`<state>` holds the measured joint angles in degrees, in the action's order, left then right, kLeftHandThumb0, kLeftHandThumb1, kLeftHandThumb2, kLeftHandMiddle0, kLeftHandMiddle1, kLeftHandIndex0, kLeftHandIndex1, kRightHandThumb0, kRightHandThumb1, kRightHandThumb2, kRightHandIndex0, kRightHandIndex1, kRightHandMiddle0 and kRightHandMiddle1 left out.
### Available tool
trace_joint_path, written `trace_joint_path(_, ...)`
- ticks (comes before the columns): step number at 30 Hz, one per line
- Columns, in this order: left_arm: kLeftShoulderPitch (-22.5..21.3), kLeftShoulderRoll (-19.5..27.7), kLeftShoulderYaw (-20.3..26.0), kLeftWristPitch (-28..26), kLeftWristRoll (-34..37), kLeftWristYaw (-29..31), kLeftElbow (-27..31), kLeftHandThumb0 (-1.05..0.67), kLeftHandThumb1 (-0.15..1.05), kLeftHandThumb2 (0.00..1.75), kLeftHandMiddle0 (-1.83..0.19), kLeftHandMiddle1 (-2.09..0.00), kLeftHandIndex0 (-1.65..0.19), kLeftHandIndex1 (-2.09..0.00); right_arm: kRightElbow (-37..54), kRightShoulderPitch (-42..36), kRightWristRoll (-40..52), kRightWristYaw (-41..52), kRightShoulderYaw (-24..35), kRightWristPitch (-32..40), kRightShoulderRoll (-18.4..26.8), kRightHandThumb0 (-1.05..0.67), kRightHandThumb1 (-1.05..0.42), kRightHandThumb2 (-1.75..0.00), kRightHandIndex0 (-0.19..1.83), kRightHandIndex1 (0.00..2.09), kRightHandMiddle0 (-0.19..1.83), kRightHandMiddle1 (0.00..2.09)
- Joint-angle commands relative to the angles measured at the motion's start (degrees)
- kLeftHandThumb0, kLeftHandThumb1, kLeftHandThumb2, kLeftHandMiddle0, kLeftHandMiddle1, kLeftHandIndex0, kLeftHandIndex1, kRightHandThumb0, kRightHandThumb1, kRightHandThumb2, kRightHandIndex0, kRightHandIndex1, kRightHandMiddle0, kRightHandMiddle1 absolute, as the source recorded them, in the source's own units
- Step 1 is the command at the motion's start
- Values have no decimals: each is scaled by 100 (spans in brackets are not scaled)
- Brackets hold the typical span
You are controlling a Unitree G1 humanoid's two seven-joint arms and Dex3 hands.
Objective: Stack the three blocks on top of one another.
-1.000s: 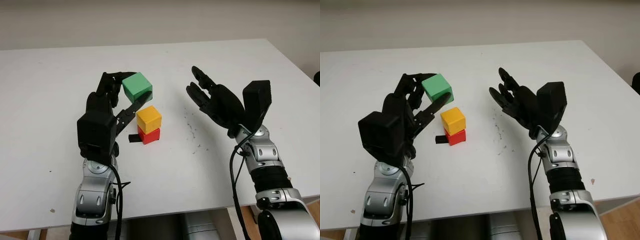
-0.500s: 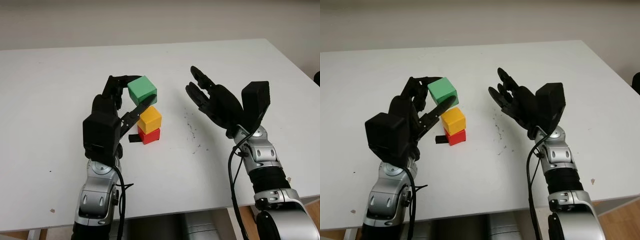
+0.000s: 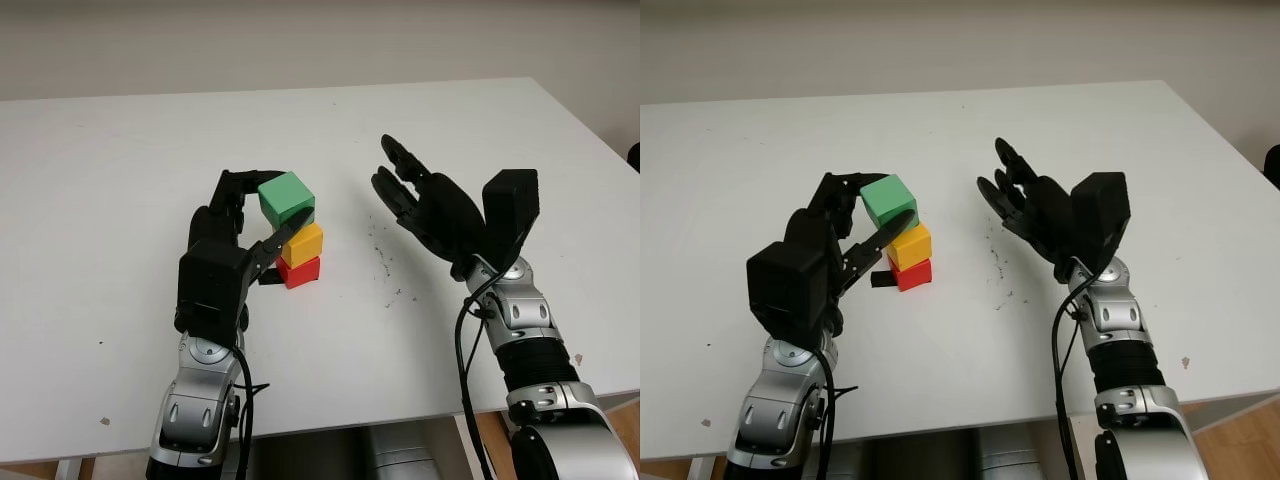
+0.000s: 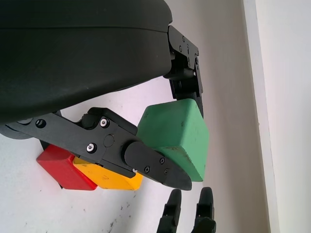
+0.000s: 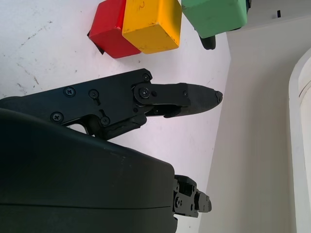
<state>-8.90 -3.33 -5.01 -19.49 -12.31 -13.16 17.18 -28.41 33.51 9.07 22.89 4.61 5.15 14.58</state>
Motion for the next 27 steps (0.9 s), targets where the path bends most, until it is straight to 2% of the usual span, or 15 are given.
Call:
trace_joint_path(1,13,-112,-40,67,-52,-47,10,-36,105,20,-16,-6,-31,-148,44,-20,19,-10,43,-39,-12,-63,-105,-37,-11,5,-7,5)
trace_joint_path(17,-149,-187,-8,132,9,-286,-299,-35,105,17,-18,-6,-34,-149,103,-61,1,-99,33,32,5,-64,-105,-36,-9,6,-7,6)
trace_joint_path(27,-180,-173,-80,123,48,-240,-278,-34,105,19,-17,-5,-34,-147,119,-82,12,-75,32,39,11,-64,-105,-36,-9,6,-7,5)
